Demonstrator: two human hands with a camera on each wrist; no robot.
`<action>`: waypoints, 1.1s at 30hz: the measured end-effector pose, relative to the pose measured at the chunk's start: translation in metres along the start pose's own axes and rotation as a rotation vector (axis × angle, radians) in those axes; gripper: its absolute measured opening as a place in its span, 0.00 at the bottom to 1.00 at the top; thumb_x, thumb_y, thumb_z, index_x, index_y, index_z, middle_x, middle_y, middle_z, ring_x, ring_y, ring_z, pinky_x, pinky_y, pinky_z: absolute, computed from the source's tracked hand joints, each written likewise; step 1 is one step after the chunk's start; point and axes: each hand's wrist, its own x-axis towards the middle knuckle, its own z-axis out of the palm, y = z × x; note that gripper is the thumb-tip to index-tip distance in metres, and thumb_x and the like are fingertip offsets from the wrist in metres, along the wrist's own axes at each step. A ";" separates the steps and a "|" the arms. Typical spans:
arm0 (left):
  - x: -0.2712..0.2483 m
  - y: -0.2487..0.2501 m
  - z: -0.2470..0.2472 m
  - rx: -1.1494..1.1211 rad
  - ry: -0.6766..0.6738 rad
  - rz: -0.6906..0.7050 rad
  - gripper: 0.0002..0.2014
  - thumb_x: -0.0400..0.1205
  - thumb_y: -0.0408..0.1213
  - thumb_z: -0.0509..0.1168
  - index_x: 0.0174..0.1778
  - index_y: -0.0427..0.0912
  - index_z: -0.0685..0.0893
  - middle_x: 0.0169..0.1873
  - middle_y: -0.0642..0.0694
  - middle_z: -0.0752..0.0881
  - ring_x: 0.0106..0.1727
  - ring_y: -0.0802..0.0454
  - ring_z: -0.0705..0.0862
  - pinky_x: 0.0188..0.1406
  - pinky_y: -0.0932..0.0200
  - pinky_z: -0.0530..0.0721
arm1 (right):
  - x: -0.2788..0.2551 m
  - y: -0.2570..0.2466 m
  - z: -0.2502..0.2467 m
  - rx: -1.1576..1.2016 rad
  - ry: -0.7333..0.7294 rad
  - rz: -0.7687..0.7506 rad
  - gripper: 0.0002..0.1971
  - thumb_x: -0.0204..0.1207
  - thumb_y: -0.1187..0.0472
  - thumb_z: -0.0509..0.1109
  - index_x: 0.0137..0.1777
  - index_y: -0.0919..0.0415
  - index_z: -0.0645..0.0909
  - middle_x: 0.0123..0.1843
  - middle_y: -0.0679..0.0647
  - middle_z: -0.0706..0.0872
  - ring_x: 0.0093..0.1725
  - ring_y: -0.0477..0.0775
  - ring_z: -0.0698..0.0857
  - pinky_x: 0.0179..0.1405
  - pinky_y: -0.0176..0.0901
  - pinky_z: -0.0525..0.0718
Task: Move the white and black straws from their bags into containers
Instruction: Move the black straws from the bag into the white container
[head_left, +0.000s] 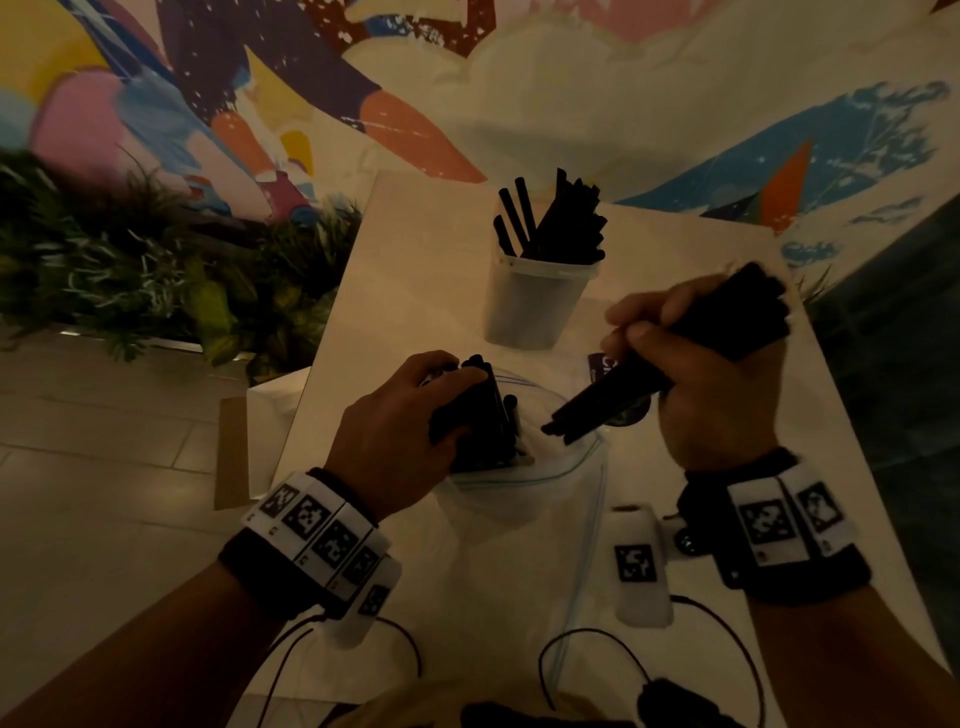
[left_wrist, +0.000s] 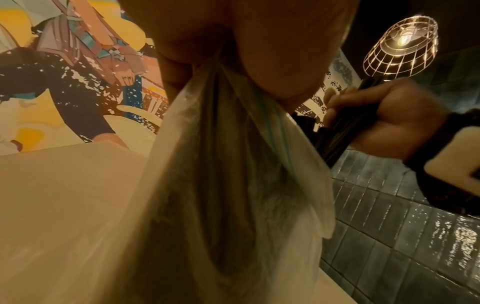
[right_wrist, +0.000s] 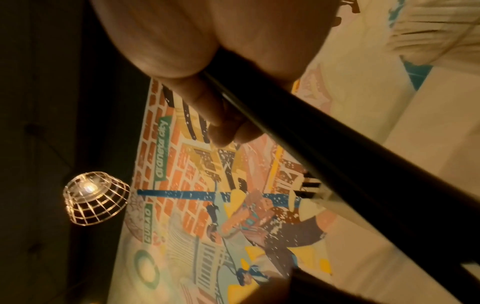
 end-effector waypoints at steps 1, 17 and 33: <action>0.000 0.000 0.000 0.001 -0.003 -0.003 0.28 0.73 0.37 0.72 0.70 0.55 0.77 0.70 0.50 0.75 0.53 0.42 0.85 0.44 0.49 0.88 | 0.004 -0.007 -0.001 0.000 -0.005 -0.027 0.13 0.68 0.80 0.63 0.37 0.59 0.74 0.37 0.58 0.87 0.34 0.60 0.84 0.39 0.48 0.84; -0.002 0.001 -0.001 -0.035 0.006 0.027 0.25 0.72 0.38 0.67 0.68 0.53 0.78 0.68 0.46 0.77 0.51 0.39 0.86 0.38 0.47 0.89 | 0.147 -0.031 0.032 0.193 -0.042 -0.574 0.11 0.69 0.81 0.69 0.43 0.65 0.79 0.37 0.59 0.87 0.42 0.61 0.84 0.46 0.57 0.81; -0.002 0.000 -0.003 -0.039 0.019 -0.014 0.27 0.72 0.40 0.75 0.68 0.53 0.79 0.68 0.48 0.77 0.53 0.41 0.85 0.44 0.50 0.87 | 0.179 0.048 0.030 -0.510 0.195 -0.247 0.20 0.64 0.36 0.75 0.35 0.54 0.87 0.38 0.56 0.91 0.42 0.58 0.90 0.45 0.54 0.86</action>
